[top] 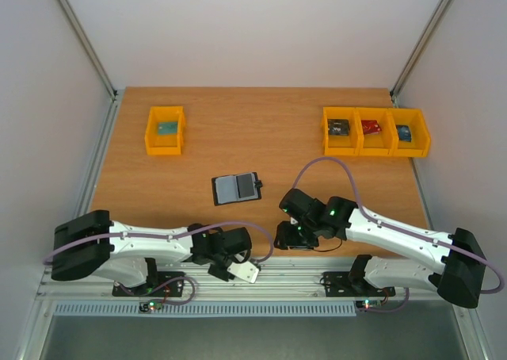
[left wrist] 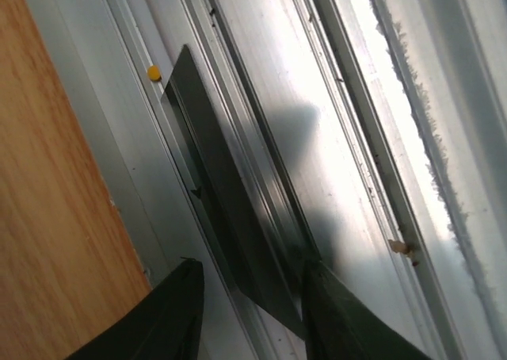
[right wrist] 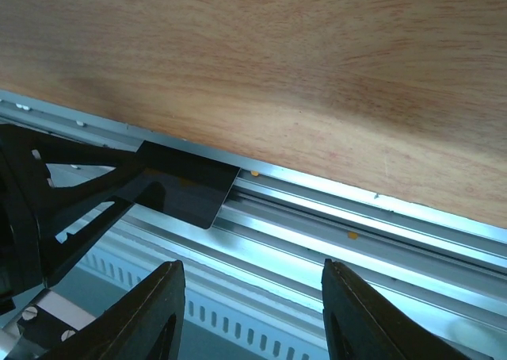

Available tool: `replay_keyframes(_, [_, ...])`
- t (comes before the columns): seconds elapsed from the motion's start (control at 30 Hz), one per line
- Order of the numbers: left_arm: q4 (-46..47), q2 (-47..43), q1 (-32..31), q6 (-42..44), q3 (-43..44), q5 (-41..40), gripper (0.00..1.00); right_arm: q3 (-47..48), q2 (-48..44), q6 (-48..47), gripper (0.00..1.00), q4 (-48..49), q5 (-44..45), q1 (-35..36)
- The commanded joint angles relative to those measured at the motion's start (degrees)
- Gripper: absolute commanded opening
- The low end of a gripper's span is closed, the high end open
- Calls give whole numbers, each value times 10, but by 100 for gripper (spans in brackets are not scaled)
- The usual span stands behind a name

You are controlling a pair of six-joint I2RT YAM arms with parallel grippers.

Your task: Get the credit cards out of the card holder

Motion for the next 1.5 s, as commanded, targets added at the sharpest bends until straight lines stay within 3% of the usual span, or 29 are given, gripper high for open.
replay_keyframes(0.0, [26, 16, -4, 23, -1, -10, 34, 7, 3, -19, 47, -4, 5, -7])
replay_keyframes(0.1, [22, 22, -3, 23, 2, -9, 25, 9, 0, -26, 47, -8, 0, -14])
replay_keyframes(0.23, [15, 22, -3, 24, 5, -4, 1, 14, -3, -39, 47, -15, -7, -25])
replay_keyframes(0.5, [-30, 1, 5, -9, 58, -23, 0, 46, -27, -88, 48, -50, -34, -78])
replay_keyframes(0.77, [-145, -96, 26, -33, 119, 5, 0, 171, -16, -240, 50, -117, -77, -160])
replay_keyframes(0.87, [-173, -124, 60, -60, 147, 28, 0, 258, 4, -323, 51, -125, -123, -213])
replay_keyframes(1.0, [-183, -142, 161, -140, 198, 115, 0, 385, 46, -424, 52, -121, -221, -267])
replay_keyframes(1.13, [-129, -178, 250, -226, 217, 237, 0, 524, 121, -520, 54, -159, -322, -281])
replay_keyframes(1.3, [60, -201, 347, -345, 199, 404, 0, 689, 217, -613, 54, -295, -353, -281])
replay_keyframes(1.47, [169, -178, 397, -423, 183, 500, 0, 699, 229, -646, 56, -326, -361, -281])
